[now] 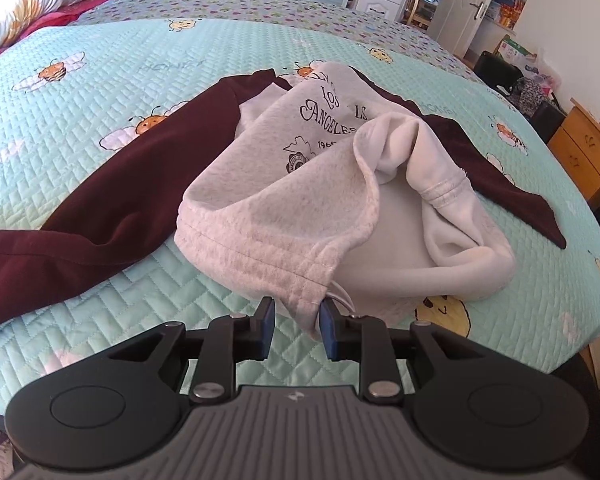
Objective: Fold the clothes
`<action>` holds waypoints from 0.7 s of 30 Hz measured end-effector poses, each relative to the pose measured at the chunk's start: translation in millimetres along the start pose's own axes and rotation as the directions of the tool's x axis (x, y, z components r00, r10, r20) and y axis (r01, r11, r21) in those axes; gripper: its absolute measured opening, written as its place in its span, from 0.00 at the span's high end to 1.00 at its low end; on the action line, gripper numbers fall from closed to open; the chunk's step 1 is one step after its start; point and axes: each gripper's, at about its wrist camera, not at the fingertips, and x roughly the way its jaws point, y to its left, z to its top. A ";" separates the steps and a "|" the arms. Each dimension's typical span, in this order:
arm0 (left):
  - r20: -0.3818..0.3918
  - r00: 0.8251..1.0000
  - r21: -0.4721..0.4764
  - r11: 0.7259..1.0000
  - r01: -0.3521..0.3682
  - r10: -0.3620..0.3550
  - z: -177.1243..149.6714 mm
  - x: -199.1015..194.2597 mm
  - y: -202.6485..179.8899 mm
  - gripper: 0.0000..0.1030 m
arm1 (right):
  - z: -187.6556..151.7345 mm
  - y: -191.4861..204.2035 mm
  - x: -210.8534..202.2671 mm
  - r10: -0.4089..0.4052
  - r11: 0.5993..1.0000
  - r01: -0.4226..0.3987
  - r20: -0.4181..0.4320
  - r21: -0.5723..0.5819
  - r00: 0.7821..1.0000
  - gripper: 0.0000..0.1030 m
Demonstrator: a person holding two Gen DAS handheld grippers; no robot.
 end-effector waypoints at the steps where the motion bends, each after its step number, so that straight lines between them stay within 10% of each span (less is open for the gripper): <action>1: -0.004 1.000 -0.006 1.000 0.002 -0.002 -0.3 1.9 0.7 0.74 | 8.0 0.3 -6.4 -0.001 1.000 0.001 0.025 -0.017 1.000 0.38; 7: -0.023 0.999 0.011 0.999 -0.033 0.033 -0.3 4.5 -3.0 0.74 | -104.3 24.8 72.1 0.096 0.992 -0.120 -0.389 -0.039 0.916 0.38; 10: -0.015 0.998 0.035 0.998 -0.057 0.058 0.2 2.5 -5.3 0.72 | -134.0 40.6 104.2 0.081 0.990 -0.125 -0.462 -0.064 0.883 0.38; 12: -0.010 0.997 0.043 0.997 -0.070 0.071 0.7 3.0 -6.3 0.71 | -142.1 48.0 110.8 0.084 0.989 -0.129 -0.457 -0.068 0.885 0.40; 14: -0.002 0.996 0.036 0.995 -0.090 0.090 2.4 5.7 -6.2 0.73 | -145.4 55.7 113.9 0.072 0.987 -0.129 -0.445 -0.098 0.893 0.90; 21: 0.159 0.984 -0.038 0.997 -0.074 0.080 25.7 -43.9 -5.8 0.87 | -103.4 109.0 64.8 0.094 0.921 -0.188 -0.275 -0.342 0.957 0.94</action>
